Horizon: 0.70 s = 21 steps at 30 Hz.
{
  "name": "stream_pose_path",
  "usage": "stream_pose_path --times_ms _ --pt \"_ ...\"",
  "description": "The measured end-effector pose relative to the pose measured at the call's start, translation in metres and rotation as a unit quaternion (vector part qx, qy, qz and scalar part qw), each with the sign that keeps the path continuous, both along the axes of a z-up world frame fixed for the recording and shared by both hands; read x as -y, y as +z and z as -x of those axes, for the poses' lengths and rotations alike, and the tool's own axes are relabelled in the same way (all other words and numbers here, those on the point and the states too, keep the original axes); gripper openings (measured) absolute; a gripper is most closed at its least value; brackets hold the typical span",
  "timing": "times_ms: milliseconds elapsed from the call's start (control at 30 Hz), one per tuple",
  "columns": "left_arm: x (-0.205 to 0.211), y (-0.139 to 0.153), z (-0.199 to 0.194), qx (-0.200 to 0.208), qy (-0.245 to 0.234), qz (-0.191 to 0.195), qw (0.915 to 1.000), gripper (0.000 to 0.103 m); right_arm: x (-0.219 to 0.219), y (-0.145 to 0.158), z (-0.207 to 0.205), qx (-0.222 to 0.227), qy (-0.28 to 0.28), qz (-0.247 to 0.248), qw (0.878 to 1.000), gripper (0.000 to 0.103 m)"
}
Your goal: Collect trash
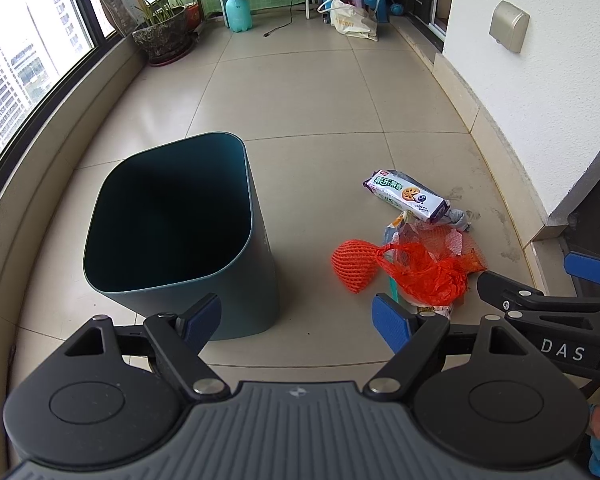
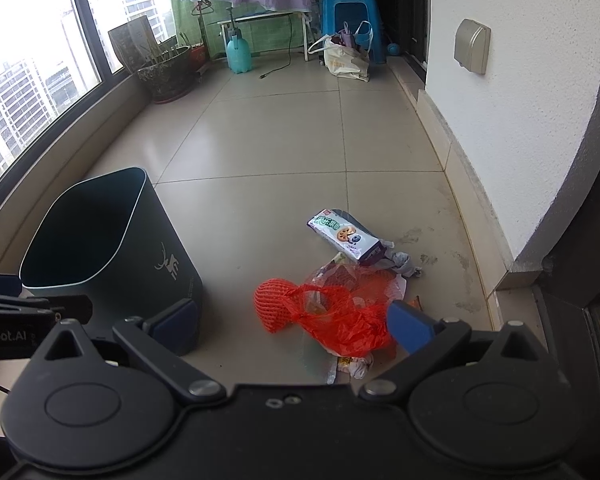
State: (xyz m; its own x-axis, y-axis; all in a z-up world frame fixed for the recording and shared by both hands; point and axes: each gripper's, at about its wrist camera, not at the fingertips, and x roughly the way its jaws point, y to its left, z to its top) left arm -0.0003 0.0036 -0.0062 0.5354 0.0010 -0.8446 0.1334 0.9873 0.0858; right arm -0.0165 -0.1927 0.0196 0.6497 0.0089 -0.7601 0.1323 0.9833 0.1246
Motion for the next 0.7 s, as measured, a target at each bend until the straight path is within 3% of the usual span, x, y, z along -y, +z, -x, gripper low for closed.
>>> stream_pose_path --times_ms 700 --pt "-0.015 0.004 -0.010 -0.010 0.032 -0.016 0.9993 0.083 -0.002 0.000 -0.004 -0.003 0.002 0.005 1.000 0.102"
